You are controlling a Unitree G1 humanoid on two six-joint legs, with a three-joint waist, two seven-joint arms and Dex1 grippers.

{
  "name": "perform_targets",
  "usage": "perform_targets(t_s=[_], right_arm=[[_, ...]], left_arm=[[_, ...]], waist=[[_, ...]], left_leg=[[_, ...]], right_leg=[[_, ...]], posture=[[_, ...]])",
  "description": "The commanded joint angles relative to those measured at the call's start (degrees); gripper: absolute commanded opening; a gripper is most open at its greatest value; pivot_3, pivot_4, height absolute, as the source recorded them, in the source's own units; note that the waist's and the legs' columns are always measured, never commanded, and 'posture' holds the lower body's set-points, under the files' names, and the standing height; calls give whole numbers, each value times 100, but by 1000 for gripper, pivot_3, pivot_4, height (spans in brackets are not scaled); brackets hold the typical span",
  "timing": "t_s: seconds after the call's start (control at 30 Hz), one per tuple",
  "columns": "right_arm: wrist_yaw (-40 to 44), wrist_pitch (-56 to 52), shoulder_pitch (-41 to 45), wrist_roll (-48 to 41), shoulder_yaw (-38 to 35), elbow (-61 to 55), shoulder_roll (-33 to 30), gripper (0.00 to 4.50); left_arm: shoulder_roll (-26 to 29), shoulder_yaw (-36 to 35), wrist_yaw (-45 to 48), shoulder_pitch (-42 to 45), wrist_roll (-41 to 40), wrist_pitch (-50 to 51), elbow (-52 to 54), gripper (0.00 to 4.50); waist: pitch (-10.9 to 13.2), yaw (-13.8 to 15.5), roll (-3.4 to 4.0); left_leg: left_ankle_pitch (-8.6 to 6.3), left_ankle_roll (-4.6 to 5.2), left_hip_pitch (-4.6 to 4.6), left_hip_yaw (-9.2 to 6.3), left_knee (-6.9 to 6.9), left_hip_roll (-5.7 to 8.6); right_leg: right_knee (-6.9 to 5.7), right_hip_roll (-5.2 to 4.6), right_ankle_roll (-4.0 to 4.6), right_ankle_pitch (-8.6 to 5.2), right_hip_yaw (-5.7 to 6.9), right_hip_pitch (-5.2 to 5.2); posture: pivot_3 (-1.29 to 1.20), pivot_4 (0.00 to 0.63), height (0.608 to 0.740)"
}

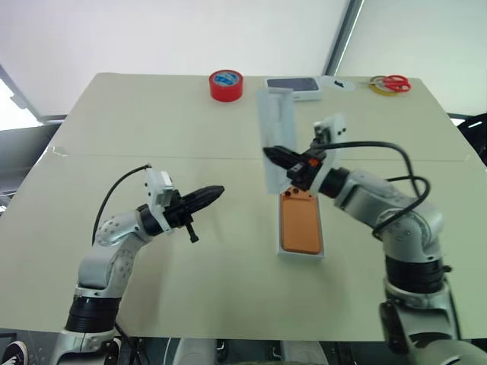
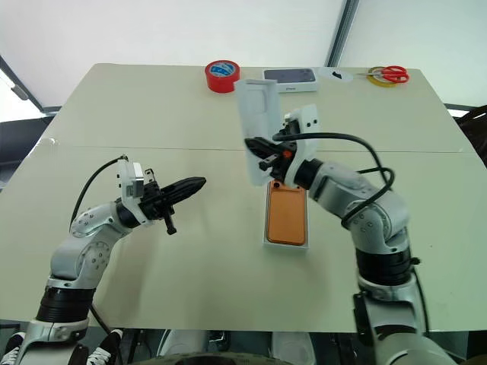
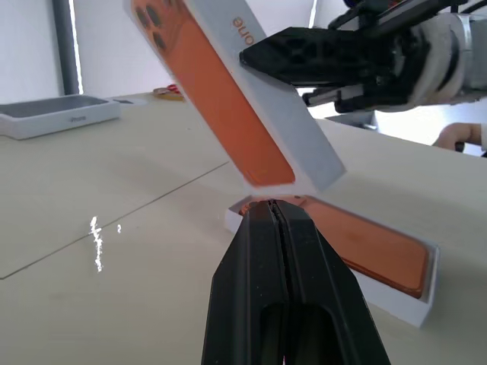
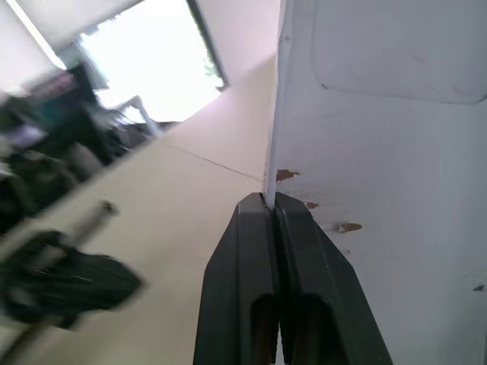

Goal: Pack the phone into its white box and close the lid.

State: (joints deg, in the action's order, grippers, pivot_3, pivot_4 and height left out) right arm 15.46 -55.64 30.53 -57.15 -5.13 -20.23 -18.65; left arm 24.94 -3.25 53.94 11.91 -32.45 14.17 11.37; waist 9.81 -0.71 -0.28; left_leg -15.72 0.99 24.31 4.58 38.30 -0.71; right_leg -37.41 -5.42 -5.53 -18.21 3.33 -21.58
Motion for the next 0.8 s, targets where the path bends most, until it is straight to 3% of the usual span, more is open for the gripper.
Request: perform_targets(t_s=[0.03, 0.23, 0.33, 0.47, 0.7, 0.8], right_arm=[[-265, -601, -167, -1432, -296, -187, 157, 0], [-1380, -1116, -524, -4031, -106, 488, -179, 0], [-1901, -1119, -676, -4819, 263, 737, -470, 0], [-2420, -800, -916, -4963, 428, 1156, -446, 0], [-2402, -658, -980, -4657, 337, 1165, -738, 0], [-2275, -639, -1006, -4614, 279, 1162, -893, 926]], left_arm=[[88, -89, -90, -80, -149, 142, 355, 23], [231, -266, -154, -141, -470, 487, 489, 23], [221, -198, -192, -194, -471, 528, 533, 23], [67, 277, -376, -443, -123, 542, 647, 23], [-269, 793, -484, -465, 276, 356, 286, 23], [-476, 899, -472, -239, 366, 321, -21, 0]], waist=[[0, -2, 0], [0, -13, 1], [0, -15, 0], [-1, -12, 0], [-5, 11, -1], [-5, 19, -2]], left_leg=[[0, 0, 0, 0, 0, 0], [-1, 1, -4, -1, 1, 0], [-1, 2, -4, 0, 1, 1], [-5, 8, -4, 1, -1, 0], [-18, 31, -4, 1, 1, 1], [-19, 33, -4, 1, 2, 1]], right_leg=[[0, -1, 0, 0, 0, 2], [2, -2, 1, 0, 0, 4], [4, -2, 2, 0, 0, 4], [5, 0, 2, 0, -1, 4], [5, -1, 1, 0, -1, 6], [5, -1, 1, 0, -1, 6]], posture=[[0, 150, 730], [0, 150, 730], [0, 150, 730], [0, 150, 730], [0, 150, 730], [0, 150, 730]])
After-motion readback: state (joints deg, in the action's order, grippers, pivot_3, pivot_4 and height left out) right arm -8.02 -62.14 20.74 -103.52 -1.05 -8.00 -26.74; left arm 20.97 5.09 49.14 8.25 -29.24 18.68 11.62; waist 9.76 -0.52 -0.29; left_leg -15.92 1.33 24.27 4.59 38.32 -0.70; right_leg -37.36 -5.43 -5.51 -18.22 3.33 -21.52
